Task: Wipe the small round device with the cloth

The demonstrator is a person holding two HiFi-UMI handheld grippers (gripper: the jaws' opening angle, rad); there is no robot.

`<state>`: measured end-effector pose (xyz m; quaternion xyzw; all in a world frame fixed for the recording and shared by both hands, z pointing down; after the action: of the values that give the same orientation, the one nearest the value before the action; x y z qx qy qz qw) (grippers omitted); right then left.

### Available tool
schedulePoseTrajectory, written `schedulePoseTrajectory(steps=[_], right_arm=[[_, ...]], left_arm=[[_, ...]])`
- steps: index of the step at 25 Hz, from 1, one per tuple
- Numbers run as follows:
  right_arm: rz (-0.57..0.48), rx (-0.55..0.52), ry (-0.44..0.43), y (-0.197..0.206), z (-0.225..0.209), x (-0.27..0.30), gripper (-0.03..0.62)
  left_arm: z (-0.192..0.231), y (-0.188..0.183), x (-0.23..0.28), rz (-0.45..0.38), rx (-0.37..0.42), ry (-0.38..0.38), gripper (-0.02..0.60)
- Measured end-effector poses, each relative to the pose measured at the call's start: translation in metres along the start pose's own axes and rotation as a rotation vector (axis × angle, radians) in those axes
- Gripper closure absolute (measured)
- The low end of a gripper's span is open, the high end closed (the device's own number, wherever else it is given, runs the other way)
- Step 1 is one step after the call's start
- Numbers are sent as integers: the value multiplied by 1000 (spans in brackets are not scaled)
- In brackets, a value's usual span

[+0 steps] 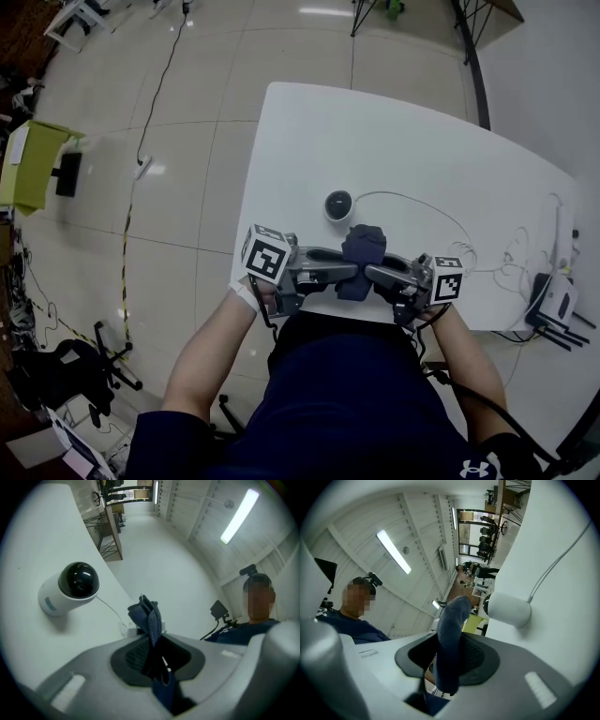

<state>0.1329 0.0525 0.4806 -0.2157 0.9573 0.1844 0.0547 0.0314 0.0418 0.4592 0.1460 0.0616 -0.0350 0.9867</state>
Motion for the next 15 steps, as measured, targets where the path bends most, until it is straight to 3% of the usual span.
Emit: schedulePoseTrajectory(steps=[2, 4, 6, 8, 10, 12, 15], right_arm=[[32, 4, 5, 1, 0, 2, 503], [54, -3, 39, -1, -4, 3, 516], [65, -51, 116, -13, -12, -2, 517], [84, -157, 299, -37, -27, -12, 519], [148, -285, 560, -63, -52, -25, 519], [290, -408, 730, -82, -74, -27, 519], [633, -610, 762, -95, -94, 1, 519]], left_arm=[[5, 2, -5, -33, -5, -24, 518], [12, 2, -12, -79, 8, -71, 493], [20, 0, -23, -133, 52, -153, 425], [25, -5, -39, -191, 142, -292, 425], [27, -9, -57, -223, 254, -446, 431], [25, -5, -69, -218, 329, -551, 446], [22, 9, -73, -197, 370, -605, 457]])
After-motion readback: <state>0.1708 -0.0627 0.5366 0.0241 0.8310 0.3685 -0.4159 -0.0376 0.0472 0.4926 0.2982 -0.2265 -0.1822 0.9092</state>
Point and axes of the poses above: the fingertips, and each gripper's own axes: x forward along the fingers, z to its left, y out of its underside, the point moved 5 cm from there along -x, backward along the fingers, and after that the axes turned 8 degrees about -z, right-handed, at the moved point
